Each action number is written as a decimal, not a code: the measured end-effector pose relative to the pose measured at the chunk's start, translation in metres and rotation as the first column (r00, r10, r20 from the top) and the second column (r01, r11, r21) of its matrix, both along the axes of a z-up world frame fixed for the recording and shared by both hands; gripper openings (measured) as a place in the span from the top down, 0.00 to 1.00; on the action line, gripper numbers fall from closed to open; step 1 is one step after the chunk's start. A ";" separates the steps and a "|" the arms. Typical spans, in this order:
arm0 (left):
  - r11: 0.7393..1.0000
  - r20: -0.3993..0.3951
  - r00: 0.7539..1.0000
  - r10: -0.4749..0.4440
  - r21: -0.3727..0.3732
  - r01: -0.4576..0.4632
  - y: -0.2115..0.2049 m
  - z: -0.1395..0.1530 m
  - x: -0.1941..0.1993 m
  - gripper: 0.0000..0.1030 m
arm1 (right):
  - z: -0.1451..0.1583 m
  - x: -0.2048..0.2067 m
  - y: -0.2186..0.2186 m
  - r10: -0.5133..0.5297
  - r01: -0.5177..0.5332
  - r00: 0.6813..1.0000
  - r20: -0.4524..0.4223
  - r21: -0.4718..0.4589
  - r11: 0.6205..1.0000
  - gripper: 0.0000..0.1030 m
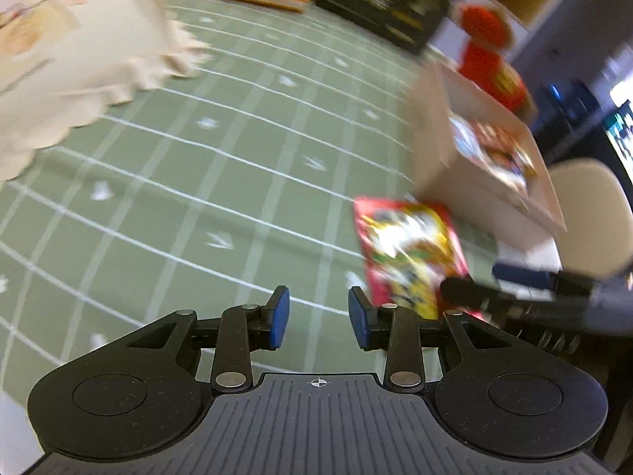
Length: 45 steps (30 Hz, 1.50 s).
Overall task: Organize snacks
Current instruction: 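Reach the left gripper down to the red spicy-strip bag on the table, then grasp the red spicy-strip bag with the left gripper and lift it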
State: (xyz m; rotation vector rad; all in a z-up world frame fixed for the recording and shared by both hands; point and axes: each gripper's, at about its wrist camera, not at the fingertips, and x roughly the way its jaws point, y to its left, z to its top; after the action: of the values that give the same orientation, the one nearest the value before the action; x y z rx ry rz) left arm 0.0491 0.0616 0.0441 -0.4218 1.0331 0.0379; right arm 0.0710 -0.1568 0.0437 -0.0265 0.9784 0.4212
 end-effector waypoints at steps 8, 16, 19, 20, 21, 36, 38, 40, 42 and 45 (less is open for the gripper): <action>1.000 -0.013 1.000 0.009 -0.020 -0.009 0.007 0.002 -0.004 0.64 | -0.029 0.004 0.038 0.048 -0.046 0.999 0.012 -0.128 0.991 0.10; 0.995 -0.023 0.997 -0.075 -0.064 0.074 -0.016 -0.006 0.000 0.64 | -0.026 -0.022 -0.001 0.047 -0.046 0.999 0.004 -0.129 0.991 0.17; 0.990 -0.020 0.993 -0.115 -0.083 0.113 -0.024 -0.008 0.002 0.64 | -0.025 -0.036 -0.029 -0.009 0.007 1.000 -0.009 -0.139 0.990 0.21; 0.988 -0.020 0.991 -0.129 -0.093 0.127 -0.027 -0.009 0.003 0.64 | -0.024 -0.040 -0.039 -0.020 0.017 0.999 -0.026 -0.120 0.993 0.22; 0.985 -0.019 0.990 -0.142 -0.103 0.139 -0.031 -0.011 0.004 0.64 | -0.022 -0.043 -0.049 -0.021 0.017 0.999 -0.044 -0.088 0.996 0.23; 0.985 -0.041 0.993 -0.114 -0.138 0.107 -0.025 -0.016 0.013 0.64 | -0.022 0.035 -0.010 0.004 -0.006 0.997 0.076 0.026 1.000 0.51; 0.984 -0.040 0.995 -0.094 -0.154 0.086 -0.021 -0.020 0.018 0.64 | -0.025 0.037 -0.011 0.016 -0.020 0.998 0.056 0.068 0.997 0.52; 0.983 -0.043 0.996 -0.082 -0.168 0.073 -0.019 -0.026 0.023 0.64 | -0.023 0.032 -0.015 0.044 -0.046 0.999 0.020 0.105 0.993 0.60; 0.979 -0.030 0.997 -0.077 -0.193 0.069 -0.019 -0.029 0.026 0.65 | -0.022 0.019 -0.023 0.054 -0.054 0.999 0.005 0.101 0.993 0.60; 0.968 -0.023 0.994 -0.108 -0.230 0.099 -0.029 -0.032 0.032 0.64 | -0.021 -0.004 -0.045 0.051 -0.050 0.999 -0.016 0.097 0.994 0.60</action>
State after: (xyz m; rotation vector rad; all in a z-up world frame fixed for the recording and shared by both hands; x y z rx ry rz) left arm 0.0811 0.0330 0.0124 -0.5775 1.0974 -0.1696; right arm 0.0673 -0.2017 0.0224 0.0402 0.9762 0.5158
